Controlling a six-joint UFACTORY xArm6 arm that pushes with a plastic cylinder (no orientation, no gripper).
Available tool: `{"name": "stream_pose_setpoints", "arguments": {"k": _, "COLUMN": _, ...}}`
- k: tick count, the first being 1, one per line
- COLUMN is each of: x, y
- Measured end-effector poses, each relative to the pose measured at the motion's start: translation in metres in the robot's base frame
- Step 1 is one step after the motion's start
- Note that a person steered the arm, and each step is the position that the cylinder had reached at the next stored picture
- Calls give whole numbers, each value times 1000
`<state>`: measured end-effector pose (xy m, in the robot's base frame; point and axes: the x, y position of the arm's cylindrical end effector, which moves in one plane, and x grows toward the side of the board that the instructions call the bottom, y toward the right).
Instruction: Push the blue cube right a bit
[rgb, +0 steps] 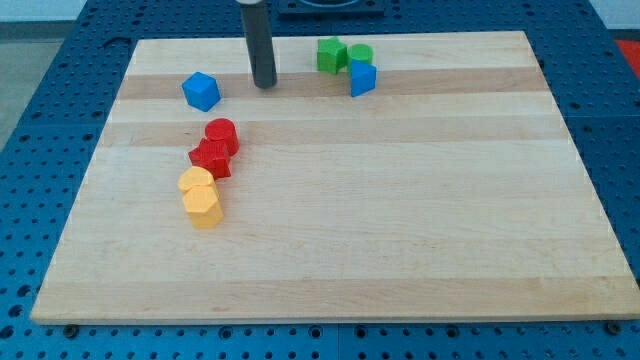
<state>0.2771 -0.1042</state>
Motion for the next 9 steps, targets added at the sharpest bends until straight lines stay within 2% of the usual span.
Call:
{"name": "stream_pose_setpoints", "arguments": {"k": 1, "x": -3, "y": -3}}
{"name": "stream_pose_setpoints", "arguments": {"k": 2, "x": -42, "y": -9}}
{"name": "stream_pose_setpoints", "arguments": {"k": 4, "x": -44, "y": -101}}
{"name": "stream_pose_setpoints", "arguments": {"k": 5, "x": -25, "y": -155}}
{"name": "stream_pose_setpoints", "arguments": {"k": 7, "x": 12, "y": -161}}
{"name": "stream_pose_setpoints", "arguments": {"k": 9, "x": 11, "y": -119}}
